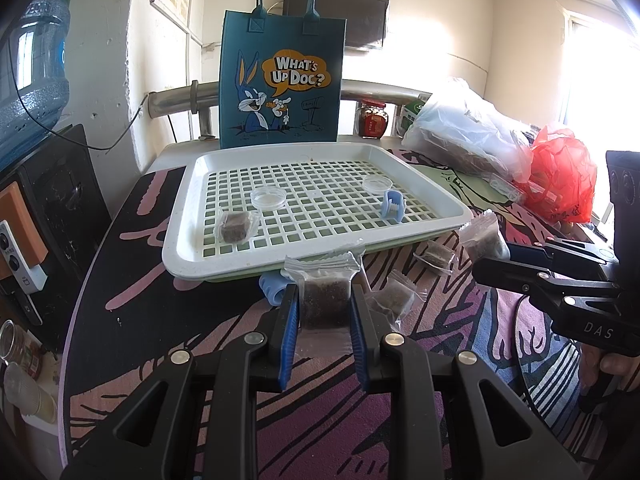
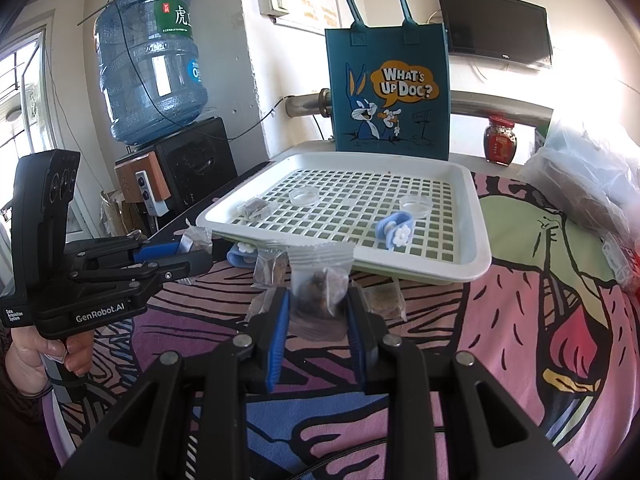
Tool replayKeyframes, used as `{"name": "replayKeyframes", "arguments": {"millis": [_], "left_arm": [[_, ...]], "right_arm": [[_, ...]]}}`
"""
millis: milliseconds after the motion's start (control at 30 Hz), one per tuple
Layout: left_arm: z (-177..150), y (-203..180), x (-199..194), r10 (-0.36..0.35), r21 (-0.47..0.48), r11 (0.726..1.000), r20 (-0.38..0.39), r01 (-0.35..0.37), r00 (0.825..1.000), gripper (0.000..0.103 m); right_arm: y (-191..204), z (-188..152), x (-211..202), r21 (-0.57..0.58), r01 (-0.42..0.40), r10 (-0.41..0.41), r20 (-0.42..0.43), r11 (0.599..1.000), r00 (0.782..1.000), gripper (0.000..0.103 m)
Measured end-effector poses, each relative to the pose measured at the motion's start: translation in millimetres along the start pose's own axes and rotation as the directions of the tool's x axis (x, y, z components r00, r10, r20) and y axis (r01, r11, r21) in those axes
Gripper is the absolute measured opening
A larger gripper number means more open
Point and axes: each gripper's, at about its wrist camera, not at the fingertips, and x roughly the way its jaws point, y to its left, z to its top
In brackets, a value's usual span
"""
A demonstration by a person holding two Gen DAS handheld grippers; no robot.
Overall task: Organize objects
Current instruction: 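Hold both bagged brown cubes raised in front of the tray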
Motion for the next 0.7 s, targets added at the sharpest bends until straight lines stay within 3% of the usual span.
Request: {"name": "replayKeyframes", "arguments": {"millis": [700], "left_arm": [[-2.7,-0.2,3.3,-0.002,-0.009,1.000,-0.013,0.002,1.000,0.023]], "right_arm": [[1.8,-0.3,0.7,-0.003,0.004,-0.004,-0.004,1.000,1.000,0.027]]}}
